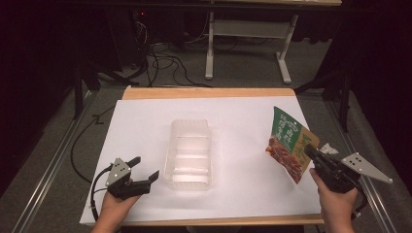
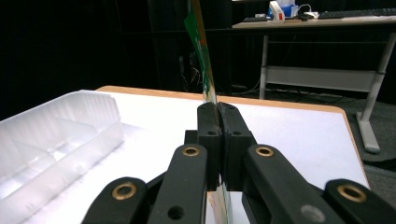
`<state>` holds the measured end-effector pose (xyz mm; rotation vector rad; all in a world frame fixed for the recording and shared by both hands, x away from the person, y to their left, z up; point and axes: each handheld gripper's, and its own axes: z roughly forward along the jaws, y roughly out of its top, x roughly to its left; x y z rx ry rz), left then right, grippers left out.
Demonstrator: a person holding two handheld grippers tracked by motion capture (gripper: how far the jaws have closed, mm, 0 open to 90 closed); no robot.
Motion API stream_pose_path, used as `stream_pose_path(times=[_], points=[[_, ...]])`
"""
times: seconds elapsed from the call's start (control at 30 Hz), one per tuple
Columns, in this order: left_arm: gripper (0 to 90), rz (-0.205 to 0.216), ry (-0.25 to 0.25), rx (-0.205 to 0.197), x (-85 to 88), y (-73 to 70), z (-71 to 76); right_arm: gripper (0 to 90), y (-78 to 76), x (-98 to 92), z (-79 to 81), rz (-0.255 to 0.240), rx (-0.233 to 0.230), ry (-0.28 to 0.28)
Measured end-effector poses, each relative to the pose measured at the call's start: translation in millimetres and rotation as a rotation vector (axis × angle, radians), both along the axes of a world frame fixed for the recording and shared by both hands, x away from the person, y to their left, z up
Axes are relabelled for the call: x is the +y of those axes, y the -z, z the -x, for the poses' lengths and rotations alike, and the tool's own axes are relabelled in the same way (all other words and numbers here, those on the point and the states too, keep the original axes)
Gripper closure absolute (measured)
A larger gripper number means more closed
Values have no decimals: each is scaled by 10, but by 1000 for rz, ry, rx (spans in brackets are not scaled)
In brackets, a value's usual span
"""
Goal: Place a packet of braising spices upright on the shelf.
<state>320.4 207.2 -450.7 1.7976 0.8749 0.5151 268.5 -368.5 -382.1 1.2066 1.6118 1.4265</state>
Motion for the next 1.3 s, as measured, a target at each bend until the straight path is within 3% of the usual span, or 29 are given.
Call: stream_pose_path(times=[0.4,0.83,1.07,1.2,1.3], points=[[150,3,0,-2,-2,-5,4,862,71,-43,4,19,34,12],[151,3,2,-2,-5,-3,-2,705,209,-108,-104,20,104,-10],[151,-1,6,-1,-10,-4,-4,741,247,-88,-162,61,148,-19],[151,-3,5,-2,-10,0,-9,862,241,-86,-173,63,166,-23],[150,-4,6,-1,-14,1,-10,891,257,-98,-177,50,166,-30]])
